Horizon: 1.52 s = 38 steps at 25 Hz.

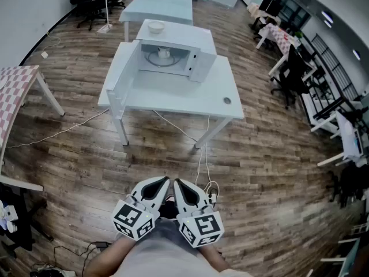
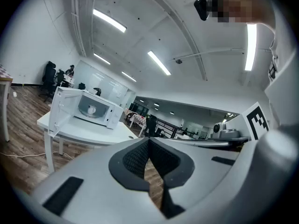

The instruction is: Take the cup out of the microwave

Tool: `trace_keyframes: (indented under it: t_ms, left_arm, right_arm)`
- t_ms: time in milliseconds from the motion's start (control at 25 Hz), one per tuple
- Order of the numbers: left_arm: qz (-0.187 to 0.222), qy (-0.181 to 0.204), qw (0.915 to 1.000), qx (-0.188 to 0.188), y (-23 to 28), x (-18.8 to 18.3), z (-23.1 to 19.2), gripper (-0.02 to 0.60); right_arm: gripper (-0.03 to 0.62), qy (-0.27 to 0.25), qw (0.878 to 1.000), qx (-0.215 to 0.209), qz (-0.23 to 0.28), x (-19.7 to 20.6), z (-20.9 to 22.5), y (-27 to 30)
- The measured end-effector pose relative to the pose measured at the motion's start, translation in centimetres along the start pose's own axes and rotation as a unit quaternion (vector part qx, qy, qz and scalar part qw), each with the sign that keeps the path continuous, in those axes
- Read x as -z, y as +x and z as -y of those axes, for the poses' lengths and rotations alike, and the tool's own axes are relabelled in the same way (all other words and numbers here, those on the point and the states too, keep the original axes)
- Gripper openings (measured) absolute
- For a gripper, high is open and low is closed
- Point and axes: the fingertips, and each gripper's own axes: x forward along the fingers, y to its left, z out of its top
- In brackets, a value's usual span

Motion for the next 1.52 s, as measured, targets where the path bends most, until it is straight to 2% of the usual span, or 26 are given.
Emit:
trace_keyframes:
  t_ms: [160,480,720,960,1120,1280,1440,1520]
  left_arm:
    - [0.004,-0.014,0.9999,-0.007,-0.2,0.0,-0.5,0.008]
    - [0.006,-0.019,0.9996,-0.020,0.9,-0.7,-1.6,0.008]
    - [0.006,0.013,0.9991,-0.041,3.3,-2.2,-3.3,0.008]
    - [0.017,0.019,0.9981,-0.057,6.3,-4.6,-5.1,0.008]
    - [0.015,0.027,0.9980,-0.056,8.4,-5.5,-5.0,0.008]
    - [0.014,0.030,0.9977,-0.058,10.2,-5.6,-4.9,0.008]
    - [-0.003,0.057,0.9965,-0.060,11.6,-4.8,-3.8,0.008]
    - [-0.006,0.057,0.9962,-0.066,11.9,-4.4,-3.6,0.008]
  right_arm:
    - [0.021,-0.001,1.000,0.000,-0.005,0.2,0.3,0.0]
    - [0.021,0.006,1.000,0.000,-0.003,-0.6,1.6,1.0]
    - [0.021,0.033,0.999,-0.010,0.001,-1.2,3.8,2.7]
    - [0.023,0.018,0.999,-0.028,0.005,-3.2,6.0,4.7]
    - [0.023,0.000,0.999,-0.036,-0.013,-3.5,7.8,5.5]
    - [0.023,-0.005,0.999,-0.044,-0.016,-3.7,9.4,6.0]
    - [0.023,-0.013,0.998,-0.065,-0.021,-3.5,10.7,5.9]
    - [0.023,-0.016,0.997,-0.071,-0.024,-3.3,11.1,5.8]
